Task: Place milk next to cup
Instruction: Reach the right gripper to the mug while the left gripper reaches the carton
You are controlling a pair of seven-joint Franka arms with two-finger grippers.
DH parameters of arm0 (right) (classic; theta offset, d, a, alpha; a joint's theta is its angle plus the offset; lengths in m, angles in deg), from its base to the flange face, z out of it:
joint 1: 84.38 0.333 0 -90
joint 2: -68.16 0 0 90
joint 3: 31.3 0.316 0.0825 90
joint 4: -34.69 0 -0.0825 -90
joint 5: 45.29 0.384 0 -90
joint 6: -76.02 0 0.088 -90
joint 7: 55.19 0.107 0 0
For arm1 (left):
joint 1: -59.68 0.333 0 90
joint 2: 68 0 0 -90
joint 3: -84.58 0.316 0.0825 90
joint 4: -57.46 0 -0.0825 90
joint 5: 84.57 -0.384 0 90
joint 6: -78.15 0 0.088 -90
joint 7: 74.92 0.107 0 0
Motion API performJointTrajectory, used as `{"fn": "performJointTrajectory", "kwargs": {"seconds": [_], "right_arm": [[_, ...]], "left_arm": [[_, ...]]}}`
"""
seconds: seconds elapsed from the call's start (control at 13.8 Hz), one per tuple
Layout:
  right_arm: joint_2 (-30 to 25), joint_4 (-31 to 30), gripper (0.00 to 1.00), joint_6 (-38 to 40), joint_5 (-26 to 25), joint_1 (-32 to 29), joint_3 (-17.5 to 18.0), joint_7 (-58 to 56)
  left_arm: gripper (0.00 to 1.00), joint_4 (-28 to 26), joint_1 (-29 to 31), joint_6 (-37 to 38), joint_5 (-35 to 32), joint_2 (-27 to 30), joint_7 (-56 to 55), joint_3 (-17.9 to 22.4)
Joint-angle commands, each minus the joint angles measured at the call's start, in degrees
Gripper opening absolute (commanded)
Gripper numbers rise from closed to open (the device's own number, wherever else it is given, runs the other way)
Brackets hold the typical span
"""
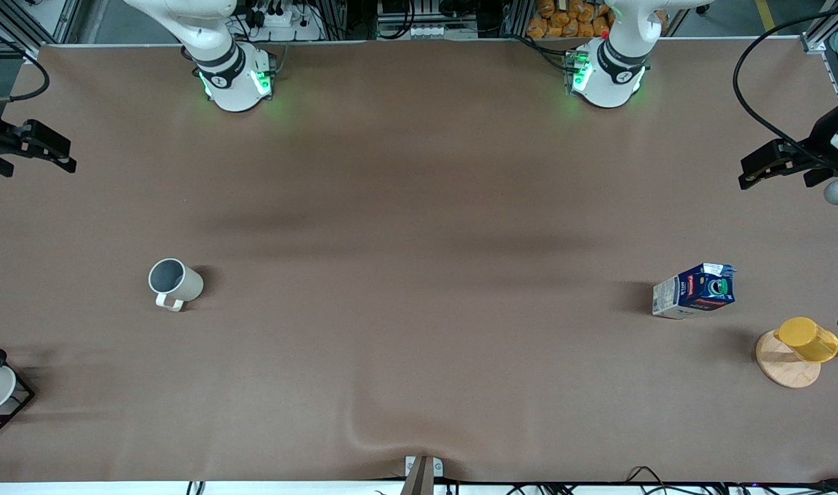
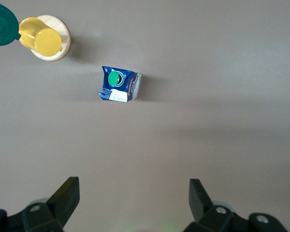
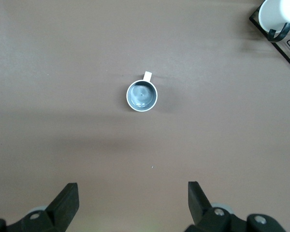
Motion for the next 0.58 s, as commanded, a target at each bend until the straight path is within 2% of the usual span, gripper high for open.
{"fn": "performJointTrajectory", "kwargs": {"seconds": [0.0,0.15,0.36,0.51], "right_arm": [[-0.4,-0.1,1.00,0.0,1.3,-1.0,0.8,6.3],[-0.4,0.0,1.00,0.6,2.1,-1.0,0.7,7.2],[-0.2,1.2,1.00,0.5,2.0,-0.9,0.7,6.5],[1.1,1.0,1.00,0.2,1.3,-0.7,1.0,6.4]], "left_arm": [[1.00,0.7,0.0,0.9,0.3,0.2,0.5,0.3],[1.00,0.7,0.0,0.9,0.3,0.0,0.5,0.3],[1.00,0.7,0.5,0.2,0.0,-3.5,0.5,0.4],[1.00,-0.1,1.1,-5.0,-3.6,-6.6,0.3,0.3]]}}
